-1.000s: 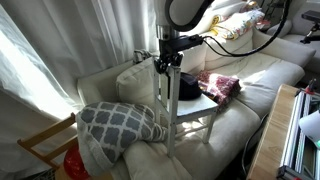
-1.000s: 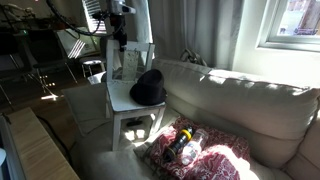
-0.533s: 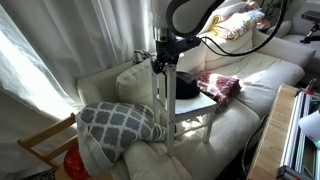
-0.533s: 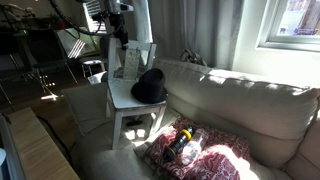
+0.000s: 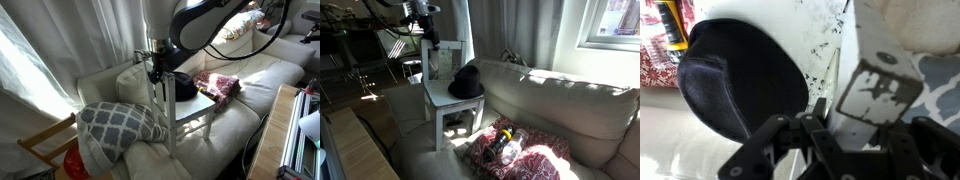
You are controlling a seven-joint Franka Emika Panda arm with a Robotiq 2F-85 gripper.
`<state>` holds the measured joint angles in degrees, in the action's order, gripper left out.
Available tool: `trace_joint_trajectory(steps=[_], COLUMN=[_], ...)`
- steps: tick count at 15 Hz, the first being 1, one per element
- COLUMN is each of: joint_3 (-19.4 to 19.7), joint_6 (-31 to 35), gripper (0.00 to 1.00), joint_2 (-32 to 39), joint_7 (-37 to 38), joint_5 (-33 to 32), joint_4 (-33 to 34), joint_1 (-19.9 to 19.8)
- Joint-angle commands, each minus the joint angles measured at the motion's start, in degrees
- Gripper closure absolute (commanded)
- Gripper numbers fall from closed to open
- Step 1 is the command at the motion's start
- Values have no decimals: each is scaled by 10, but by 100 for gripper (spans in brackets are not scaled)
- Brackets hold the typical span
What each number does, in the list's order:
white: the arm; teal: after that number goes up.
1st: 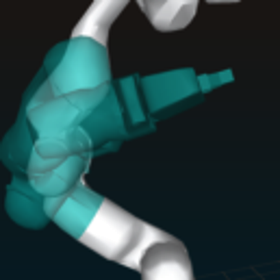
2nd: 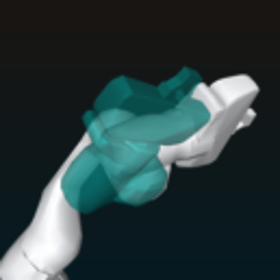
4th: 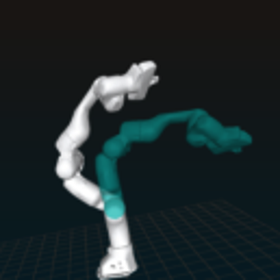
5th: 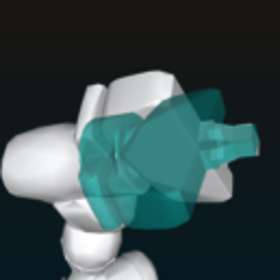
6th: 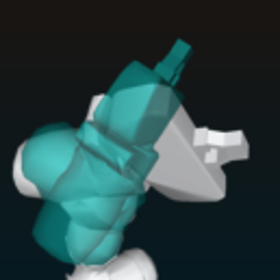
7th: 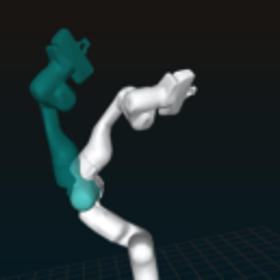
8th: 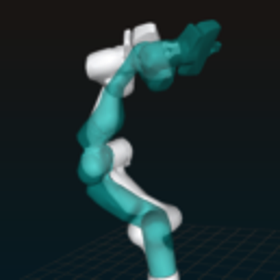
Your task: Turn the wooden chair to face the right then hang the hat on its backrest
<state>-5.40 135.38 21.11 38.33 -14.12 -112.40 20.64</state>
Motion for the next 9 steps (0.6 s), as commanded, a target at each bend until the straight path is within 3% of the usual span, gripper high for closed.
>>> trace_joint_trajectory(steps=[1,9], joint_3=[-17,-43], joint_6=[4,8], gripper=[93,93], joint_2=[-35,-60], joint_7=[-65,-118], joint_5=[-12,20], joint_4=[-37,-78], joint_1=[1,-12])
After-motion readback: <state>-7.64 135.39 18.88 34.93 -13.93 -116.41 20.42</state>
